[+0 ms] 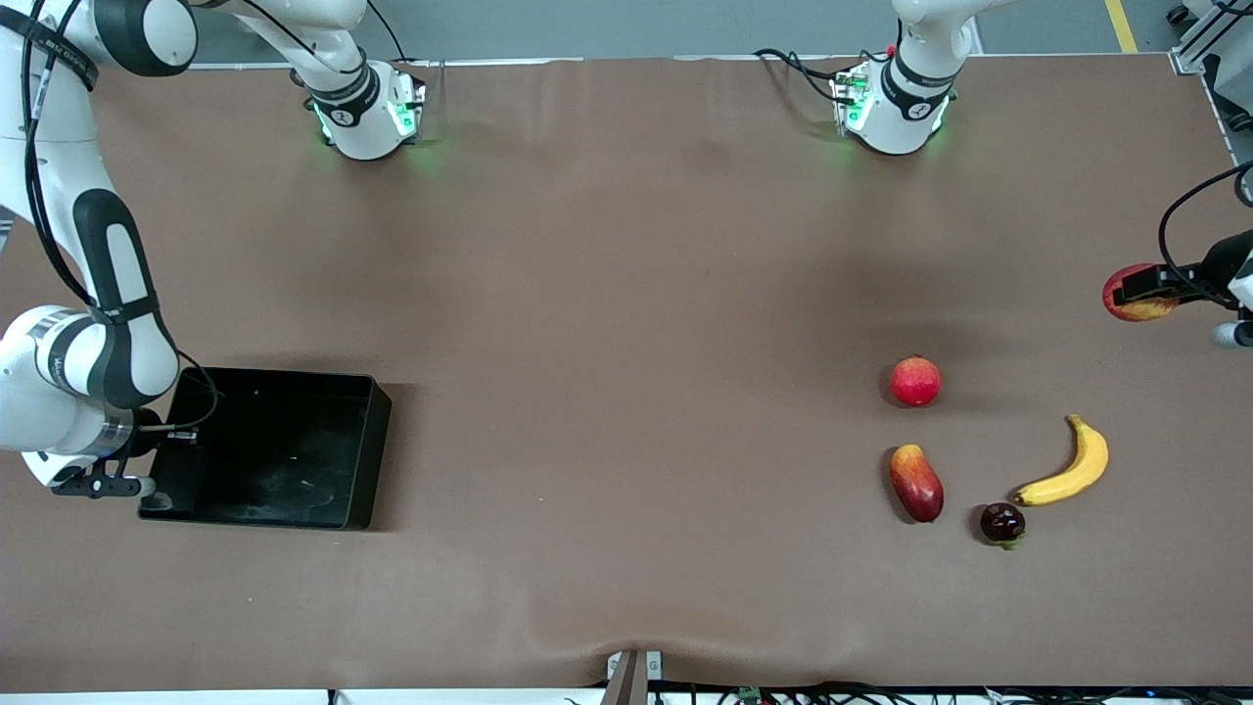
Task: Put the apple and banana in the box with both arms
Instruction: 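Push the black tray with the right gripper while the left gripper lifts the apple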
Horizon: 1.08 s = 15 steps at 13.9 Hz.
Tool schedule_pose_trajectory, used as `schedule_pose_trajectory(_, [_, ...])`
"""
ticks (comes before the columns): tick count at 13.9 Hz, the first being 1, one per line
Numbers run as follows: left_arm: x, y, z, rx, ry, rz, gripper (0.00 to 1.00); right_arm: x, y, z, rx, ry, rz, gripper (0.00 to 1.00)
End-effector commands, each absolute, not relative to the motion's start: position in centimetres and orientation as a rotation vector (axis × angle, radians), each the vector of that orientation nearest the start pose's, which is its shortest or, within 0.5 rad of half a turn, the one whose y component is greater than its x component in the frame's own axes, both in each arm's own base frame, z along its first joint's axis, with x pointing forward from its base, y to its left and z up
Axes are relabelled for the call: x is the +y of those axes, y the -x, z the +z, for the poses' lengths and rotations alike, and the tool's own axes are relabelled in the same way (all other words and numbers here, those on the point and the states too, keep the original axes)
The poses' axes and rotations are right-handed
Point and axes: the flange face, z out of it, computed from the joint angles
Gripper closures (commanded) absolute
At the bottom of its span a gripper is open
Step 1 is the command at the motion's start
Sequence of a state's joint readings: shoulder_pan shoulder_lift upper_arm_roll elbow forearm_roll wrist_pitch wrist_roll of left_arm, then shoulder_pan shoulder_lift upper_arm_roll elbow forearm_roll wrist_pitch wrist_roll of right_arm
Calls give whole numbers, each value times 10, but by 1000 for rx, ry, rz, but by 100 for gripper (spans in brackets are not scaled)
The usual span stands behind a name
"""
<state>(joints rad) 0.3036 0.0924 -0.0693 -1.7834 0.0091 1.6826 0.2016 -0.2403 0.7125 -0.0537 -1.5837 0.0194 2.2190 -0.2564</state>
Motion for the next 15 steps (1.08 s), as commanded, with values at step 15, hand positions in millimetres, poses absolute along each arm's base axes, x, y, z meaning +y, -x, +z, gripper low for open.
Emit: schedule_pose_trajectory(15, [68, -567, 532, -144, 3170, 303, 100, 201, -672, 351, 16, 3013, 225, 100])
